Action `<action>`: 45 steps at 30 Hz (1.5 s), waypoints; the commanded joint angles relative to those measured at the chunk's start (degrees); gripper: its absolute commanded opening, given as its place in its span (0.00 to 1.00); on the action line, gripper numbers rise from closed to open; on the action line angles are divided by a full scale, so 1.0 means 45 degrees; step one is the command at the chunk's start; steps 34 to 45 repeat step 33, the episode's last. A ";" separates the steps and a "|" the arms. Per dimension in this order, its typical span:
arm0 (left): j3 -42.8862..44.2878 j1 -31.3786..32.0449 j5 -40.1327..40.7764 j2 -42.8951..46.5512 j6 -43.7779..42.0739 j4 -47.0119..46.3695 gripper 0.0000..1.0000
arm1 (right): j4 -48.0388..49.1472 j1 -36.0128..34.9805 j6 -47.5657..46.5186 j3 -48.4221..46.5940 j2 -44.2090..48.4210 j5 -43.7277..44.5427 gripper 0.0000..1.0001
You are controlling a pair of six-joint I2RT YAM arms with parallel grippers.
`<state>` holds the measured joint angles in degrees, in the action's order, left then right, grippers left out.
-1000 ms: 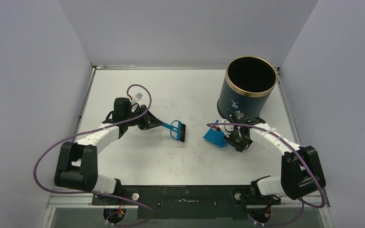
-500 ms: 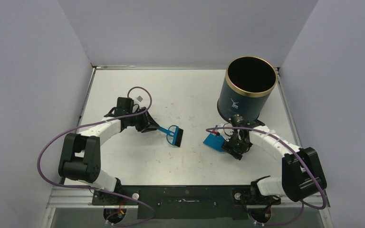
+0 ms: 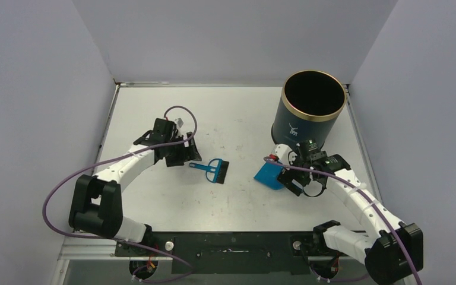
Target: Sweep away the paper scraps from the table
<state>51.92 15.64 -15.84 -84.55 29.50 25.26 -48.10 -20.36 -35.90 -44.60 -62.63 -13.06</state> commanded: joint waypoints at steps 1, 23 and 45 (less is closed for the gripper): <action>0.0805 0.0811 0.1294 0.1764 -0.1045 -0.0168 0.99 | 0.1735 -0.0068 0.1406 -0.0667 0.1136 0.0688 0.90; -0.1805 0.5121 0.7376 0.6649 -0.3509 -0.2112 0.96 | 0.6805 0.2686 0.7300 0.1033 0.3064 -0.3450 0.90; -0.1216 0.5068 0.7102 0.5871 -0.3186 -0.1450 0.96 | 0.6847 0.3013 0.7431 0.1009 0.2956 -0.3189 0.90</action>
